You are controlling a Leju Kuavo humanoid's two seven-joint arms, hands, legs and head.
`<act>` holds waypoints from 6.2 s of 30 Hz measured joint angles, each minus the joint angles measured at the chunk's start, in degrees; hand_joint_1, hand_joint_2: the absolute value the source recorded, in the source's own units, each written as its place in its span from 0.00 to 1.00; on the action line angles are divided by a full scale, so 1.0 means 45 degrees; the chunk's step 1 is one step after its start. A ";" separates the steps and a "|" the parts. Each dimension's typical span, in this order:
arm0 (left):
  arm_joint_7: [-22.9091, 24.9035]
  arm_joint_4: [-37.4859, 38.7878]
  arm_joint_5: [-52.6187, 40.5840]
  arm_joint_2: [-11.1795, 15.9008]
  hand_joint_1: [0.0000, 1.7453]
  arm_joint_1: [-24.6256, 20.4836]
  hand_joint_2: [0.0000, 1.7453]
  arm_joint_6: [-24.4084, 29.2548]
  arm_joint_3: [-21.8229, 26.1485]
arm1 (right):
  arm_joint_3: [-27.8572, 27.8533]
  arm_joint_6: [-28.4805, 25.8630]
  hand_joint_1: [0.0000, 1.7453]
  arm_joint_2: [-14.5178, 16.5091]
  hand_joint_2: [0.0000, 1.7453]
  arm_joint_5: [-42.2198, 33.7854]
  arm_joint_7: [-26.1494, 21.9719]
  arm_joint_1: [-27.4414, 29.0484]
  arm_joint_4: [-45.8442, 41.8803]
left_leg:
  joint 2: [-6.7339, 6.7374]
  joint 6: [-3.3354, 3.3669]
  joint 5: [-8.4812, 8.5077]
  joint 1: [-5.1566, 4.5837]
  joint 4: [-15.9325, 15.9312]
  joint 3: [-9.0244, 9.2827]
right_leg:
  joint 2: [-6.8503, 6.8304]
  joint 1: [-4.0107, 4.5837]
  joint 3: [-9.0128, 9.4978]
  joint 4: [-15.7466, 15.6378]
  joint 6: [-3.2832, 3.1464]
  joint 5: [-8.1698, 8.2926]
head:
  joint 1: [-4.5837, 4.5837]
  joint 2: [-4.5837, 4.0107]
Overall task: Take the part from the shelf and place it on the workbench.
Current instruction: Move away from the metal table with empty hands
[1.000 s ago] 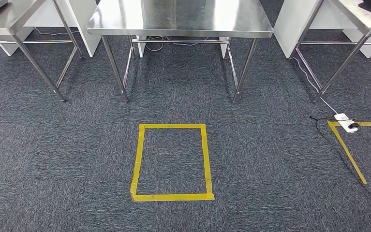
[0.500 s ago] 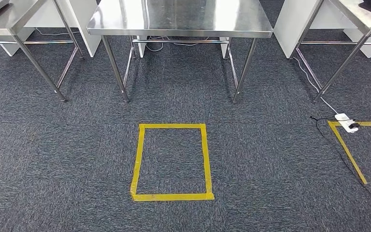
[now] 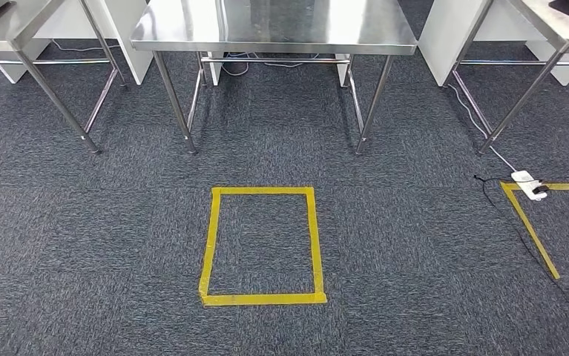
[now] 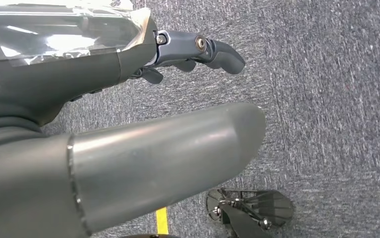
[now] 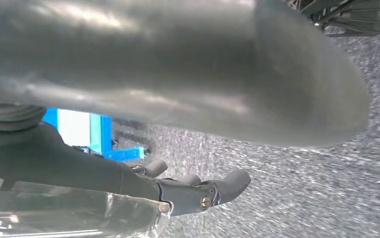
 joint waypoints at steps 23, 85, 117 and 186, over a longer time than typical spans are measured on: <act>0.0265 0.0012 -0.0323 -0.0245 0.00 0.0014 0.00 0.0165 -0.0035 | 0.0000 0.0214 0.00 -0.0051 0.00 -0.0028 0.0056 0.0004 0.0034 | -0.1247 -0.0040 -0.0665 -0.0087 0.0669 0.0071 | 0.1486 0.0244 0.1116 -0.3244 -0.0431 0.1845 | -0.0073 0.0000; 0.0777 0.0022 -0.1365 -0.0685 0.00 0.0081 0.00 -0.0126 -0.0757 | -0.0368 0.0369 0.00 -0.0261 0.00 -0.0782 -0.0122 -0.0009 0.0034 | -0.1340 -0.0572 -0.0801 0.0118 0.0594 0.0261 | 0.1616 0.0073 0.1104 -0.3372 -0.0210 0.1991 | -0.0062 0.0000; 0.1330 0.0022 -0.2629 -0.0775 0.00 0.0050 0.00 -0.0753 -0.1881 | -0.0520 0.0811 0.00 -0.0548 0.00 -0.1460 0.1246 -0.2218 -0.0098 | -0.1133 -0.0331 -0.0537 0.0054 0.0668 -0.0065 | 0.1799 0.0146 0.0855 -0.3341 -0.0177 0.2115 | -0.0090 0.0000; 0.1438 0.0017 -0.3162 -0.0902 0.00 -0.0020 0.00 -0.1156 -0.2226 | -0.0044 0.0772 0.00 -0.0740 0.00 -0.2778 0.1121 -0.1660 -0.0368 | 0.0376 0.0023 -0.0248 -0.0024 0.0215 0.0046 | 0.0194 0.0060 -0.1049 0.0111 0.0000 0.0828 | 0.0067 0.0000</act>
